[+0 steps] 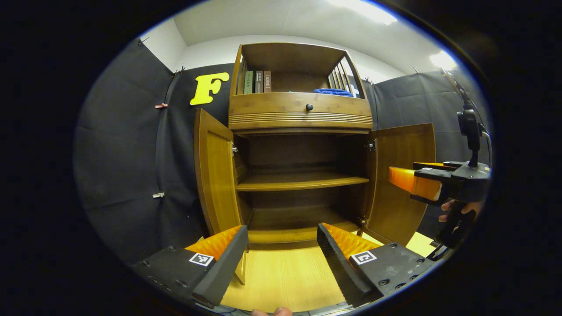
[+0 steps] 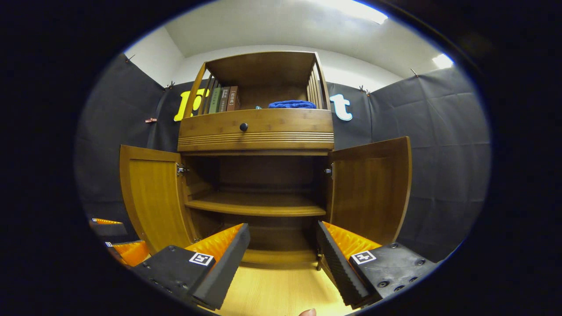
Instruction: Open the right door of the double-door shoe cabinet with the right hand, and open the left door with the left hand.
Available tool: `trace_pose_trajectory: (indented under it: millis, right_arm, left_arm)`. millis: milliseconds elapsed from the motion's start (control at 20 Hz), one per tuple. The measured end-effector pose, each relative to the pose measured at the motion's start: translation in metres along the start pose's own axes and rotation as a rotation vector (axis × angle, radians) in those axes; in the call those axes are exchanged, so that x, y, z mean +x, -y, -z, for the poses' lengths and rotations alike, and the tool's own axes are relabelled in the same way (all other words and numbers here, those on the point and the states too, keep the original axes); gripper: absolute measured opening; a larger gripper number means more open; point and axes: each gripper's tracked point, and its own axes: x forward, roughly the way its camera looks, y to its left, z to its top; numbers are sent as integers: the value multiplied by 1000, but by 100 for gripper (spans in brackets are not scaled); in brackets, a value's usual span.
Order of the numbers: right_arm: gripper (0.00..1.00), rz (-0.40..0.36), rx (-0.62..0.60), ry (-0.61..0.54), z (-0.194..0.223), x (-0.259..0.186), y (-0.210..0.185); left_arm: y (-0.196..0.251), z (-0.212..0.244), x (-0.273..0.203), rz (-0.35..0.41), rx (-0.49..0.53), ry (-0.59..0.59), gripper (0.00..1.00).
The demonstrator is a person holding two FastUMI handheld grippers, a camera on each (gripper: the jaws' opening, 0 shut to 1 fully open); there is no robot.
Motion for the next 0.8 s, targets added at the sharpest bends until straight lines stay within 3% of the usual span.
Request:
trace_pose_trajectory:
  millis: [800]
  right_arm:
    - [98, -45, -14, -2, -6, -1, -4]
  left_arm:
    - [4, 0, 2, -23, -36, -5, 98]
